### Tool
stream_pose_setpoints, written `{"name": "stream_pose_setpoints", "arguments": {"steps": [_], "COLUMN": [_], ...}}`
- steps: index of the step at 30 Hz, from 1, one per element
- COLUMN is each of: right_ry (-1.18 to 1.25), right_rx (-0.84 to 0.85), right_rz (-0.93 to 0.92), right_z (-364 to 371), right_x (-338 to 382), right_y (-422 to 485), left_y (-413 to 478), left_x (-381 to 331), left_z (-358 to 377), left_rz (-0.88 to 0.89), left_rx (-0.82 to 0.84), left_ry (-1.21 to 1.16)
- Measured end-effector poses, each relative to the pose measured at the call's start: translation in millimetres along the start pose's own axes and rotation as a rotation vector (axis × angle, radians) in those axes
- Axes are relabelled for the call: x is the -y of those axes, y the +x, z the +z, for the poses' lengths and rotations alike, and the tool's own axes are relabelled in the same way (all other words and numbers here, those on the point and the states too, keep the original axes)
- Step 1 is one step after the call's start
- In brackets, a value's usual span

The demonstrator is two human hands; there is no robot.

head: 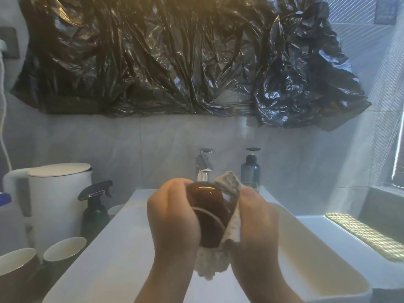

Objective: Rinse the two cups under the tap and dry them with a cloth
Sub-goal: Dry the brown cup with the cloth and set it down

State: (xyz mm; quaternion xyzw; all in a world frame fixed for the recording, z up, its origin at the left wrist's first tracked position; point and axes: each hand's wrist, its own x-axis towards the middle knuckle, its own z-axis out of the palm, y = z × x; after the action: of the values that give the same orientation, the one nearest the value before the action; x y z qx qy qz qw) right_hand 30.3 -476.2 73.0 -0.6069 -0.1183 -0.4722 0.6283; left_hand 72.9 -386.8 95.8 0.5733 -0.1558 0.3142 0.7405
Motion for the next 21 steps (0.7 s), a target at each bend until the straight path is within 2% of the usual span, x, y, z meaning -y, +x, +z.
{"name": "stream_pose_setpoints", "arguments": {"steps": [4, 6, 8, 10, 13, 16, 21], "right_ry": [-0.165, -0.139, -0.113, -0.05, 0.044, 0.091, 0.055], "right_rx": [0.045, 0.086, 0.073, 0.025, -0.052, -0.027, 0.031], "right_rz": [-0.034, -0.046, -0.078, -0.106, -0.028, 0.005, 0.032], "right_z": [-14, -17, -17, -14, -11, -12, -18], "right_x": [14, 23, 23, 19, 16, 20, 25], "right_y": [12, 16, 15, 11, 8, 10, 14], "left_y": [-1, -4, -6, -8, -10, -12, -4], "left_x": [-2, -6, -8, -10, -12, -14, -6], "left_z": [-4, -3, -1, -1, 2, 6, -3], "left_rz": [0.279, 0.303, 0.269, 0.245, 0.143, 0.072, 0.237], "left_rx": [0.241, 0.338, 0.319, 0.2, 0.053, 0.099, 0.26], "left_ry": [0.323, 0.301, 0.23, 0.195, 0.057, -0.051, -0.017]}}
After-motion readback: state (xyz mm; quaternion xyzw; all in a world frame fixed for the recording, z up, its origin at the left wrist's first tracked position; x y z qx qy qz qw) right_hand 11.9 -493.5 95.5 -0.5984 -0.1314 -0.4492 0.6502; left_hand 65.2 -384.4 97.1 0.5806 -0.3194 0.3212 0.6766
